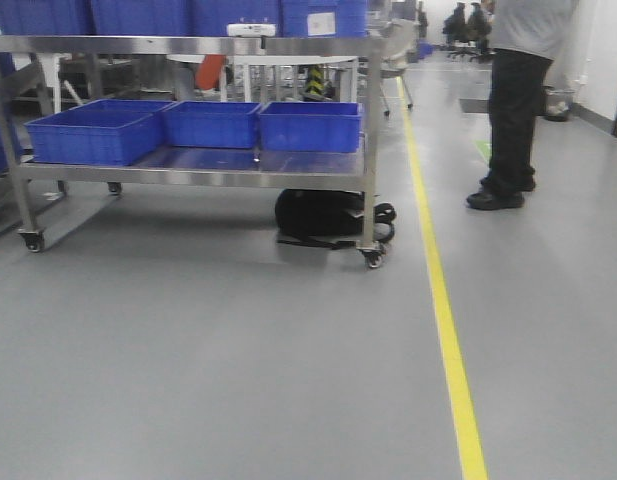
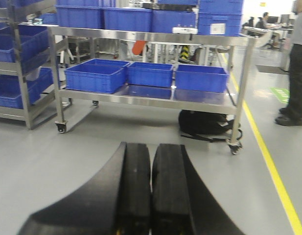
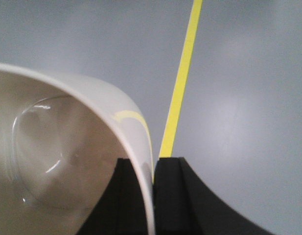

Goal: Move white bin to right shelf second layer
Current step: 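Turn past the blue crate racks toward the window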

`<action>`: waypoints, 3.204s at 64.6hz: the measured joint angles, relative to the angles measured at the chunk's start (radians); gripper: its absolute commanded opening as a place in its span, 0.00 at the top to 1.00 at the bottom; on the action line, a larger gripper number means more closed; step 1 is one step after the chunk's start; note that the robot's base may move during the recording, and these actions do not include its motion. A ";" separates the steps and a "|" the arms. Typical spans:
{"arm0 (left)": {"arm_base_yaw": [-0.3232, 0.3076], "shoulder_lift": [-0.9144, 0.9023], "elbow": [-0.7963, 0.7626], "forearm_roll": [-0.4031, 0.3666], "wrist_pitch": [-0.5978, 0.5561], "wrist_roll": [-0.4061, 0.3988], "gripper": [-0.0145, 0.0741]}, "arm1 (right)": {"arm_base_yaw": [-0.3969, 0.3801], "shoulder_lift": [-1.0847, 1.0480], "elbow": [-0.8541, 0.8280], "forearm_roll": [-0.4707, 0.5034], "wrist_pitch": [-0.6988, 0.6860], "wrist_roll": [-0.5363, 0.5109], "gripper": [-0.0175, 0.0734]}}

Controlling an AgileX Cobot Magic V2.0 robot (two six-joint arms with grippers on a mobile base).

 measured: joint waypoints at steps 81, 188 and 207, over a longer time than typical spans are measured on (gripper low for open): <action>0.000 0.000 0.000 0.000 0.000 0.000 0.74 | 0.000 0.000 0.000 0.000 0.000 0.000 0.72; 0.000 0.000 0.000 0.000 0.000 0.000 0.74 | 0.000 0.000 0.000 0.000 0.000 0.000 0.72; 0.000 0.000 0.000 0.000 0.000 0.000 0.74 | 0.000 0.000 0.000 0.000 0.000 0.000 0.72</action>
